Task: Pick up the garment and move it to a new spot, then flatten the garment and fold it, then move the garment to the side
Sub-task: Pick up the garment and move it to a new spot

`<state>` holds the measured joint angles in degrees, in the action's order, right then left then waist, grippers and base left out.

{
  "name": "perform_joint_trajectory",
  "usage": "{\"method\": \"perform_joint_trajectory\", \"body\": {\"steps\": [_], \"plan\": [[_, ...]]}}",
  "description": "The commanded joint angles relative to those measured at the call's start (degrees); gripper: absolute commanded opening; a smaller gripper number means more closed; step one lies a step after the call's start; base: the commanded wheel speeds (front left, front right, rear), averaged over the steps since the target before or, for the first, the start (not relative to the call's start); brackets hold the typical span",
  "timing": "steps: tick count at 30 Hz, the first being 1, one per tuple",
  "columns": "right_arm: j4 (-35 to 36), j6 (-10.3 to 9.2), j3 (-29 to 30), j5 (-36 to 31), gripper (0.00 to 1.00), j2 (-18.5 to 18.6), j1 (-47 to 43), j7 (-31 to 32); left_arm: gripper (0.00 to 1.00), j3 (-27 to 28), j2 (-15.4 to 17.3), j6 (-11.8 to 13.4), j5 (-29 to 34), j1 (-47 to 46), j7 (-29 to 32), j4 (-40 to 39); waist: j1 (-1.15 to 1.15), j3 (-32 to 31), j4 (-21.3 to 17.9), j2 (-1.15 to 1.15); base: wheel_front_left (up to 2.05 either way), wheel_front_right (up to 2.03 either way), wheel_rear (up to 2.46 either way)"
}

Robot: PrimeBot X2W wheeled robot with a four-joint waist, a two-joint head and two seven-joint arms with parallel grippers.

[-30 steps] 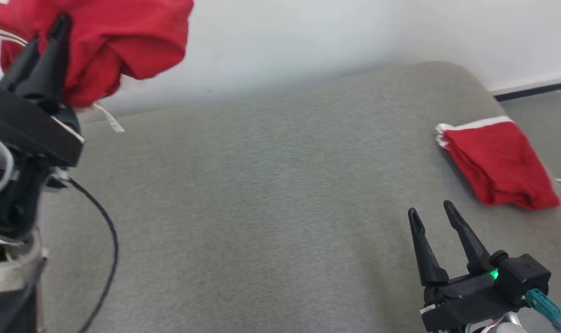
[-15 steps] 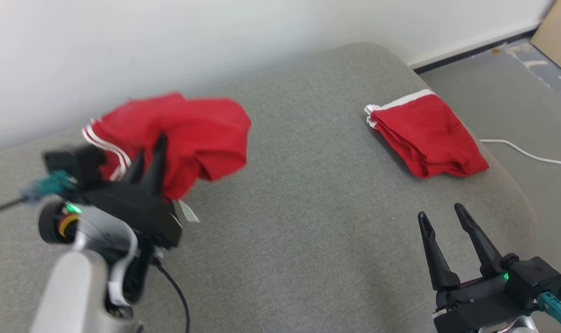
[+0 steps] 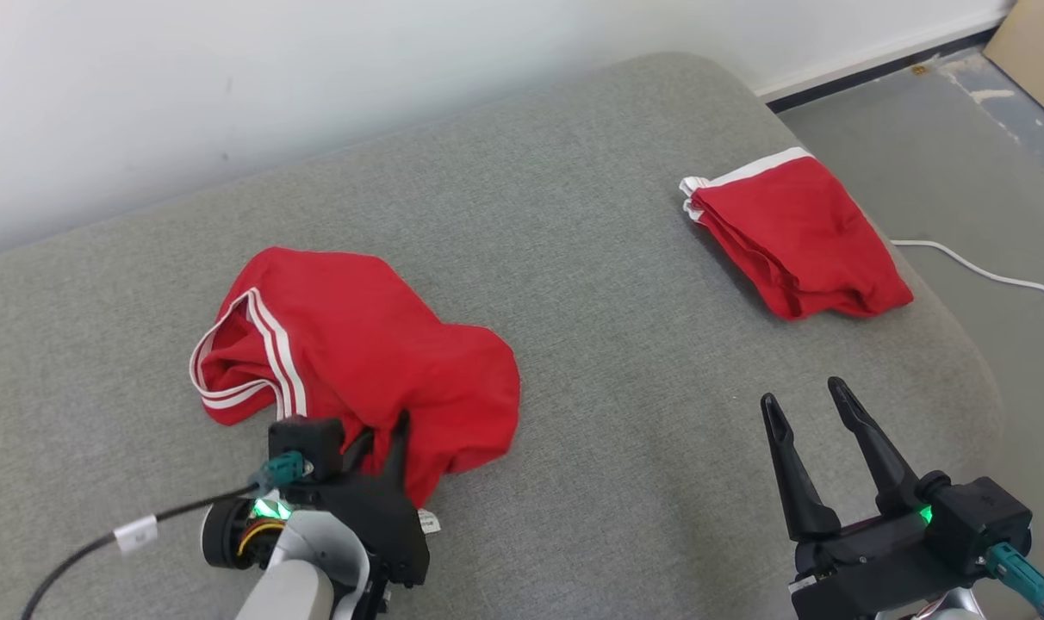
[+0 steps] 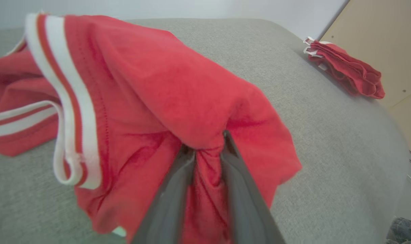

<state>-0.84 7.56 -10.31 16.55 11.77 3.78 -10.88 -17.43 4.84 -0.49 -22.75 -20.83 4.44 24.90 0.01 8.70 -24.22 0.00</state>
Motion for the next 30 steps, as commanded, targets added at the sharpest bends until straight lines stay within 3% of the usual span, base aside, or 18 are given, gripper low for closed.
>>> {"method": "perform_joint_trajectory", "body": {"steps": [1, 13, 23, 30], "plan": [[0.02, -0.13, 0.17, 0.01, 1.00, -0.09, -0.20, -0.18, 1.00, -0.02, -0.09, 0.44, 1.12, -0.09, -2.28, 1.03, -0.01, -0.29, 0.85, 0.00, 0.00, 0.00, 0.00], [-0.14, -0.13, 1.79, 0.10, 1.00, 0.24, -2.13, 0.25, 1.00, 1.24, 1.35, 1.32, 2.78, 5.32, -17.77, -2.33, -0.01, -3.35, 7.54, 0.00, 0.00, 0.00, 0.00], [-0.66, -0.13, 3.11, 0.73, 1.00, 0.63, -4.69, 0.14, 1.00, 8.13, 1.79, 3.87, 4.80, 16.60, -19.61, -14.29, -0.01, -7.12, 14.53, 0.00, 0.00, 0.00, 0.00], [-3.07, -0.13, 3.91, 1.56, 1.00, 0.97, -6.58, -1.76, 1.00, 13.96, 0.62, 2.93, 6.69, 23.51, -19.65, -16.58, -0.01, -8.71, 18.45, 0.00, 0.00, 0.00, 0.00]]}}
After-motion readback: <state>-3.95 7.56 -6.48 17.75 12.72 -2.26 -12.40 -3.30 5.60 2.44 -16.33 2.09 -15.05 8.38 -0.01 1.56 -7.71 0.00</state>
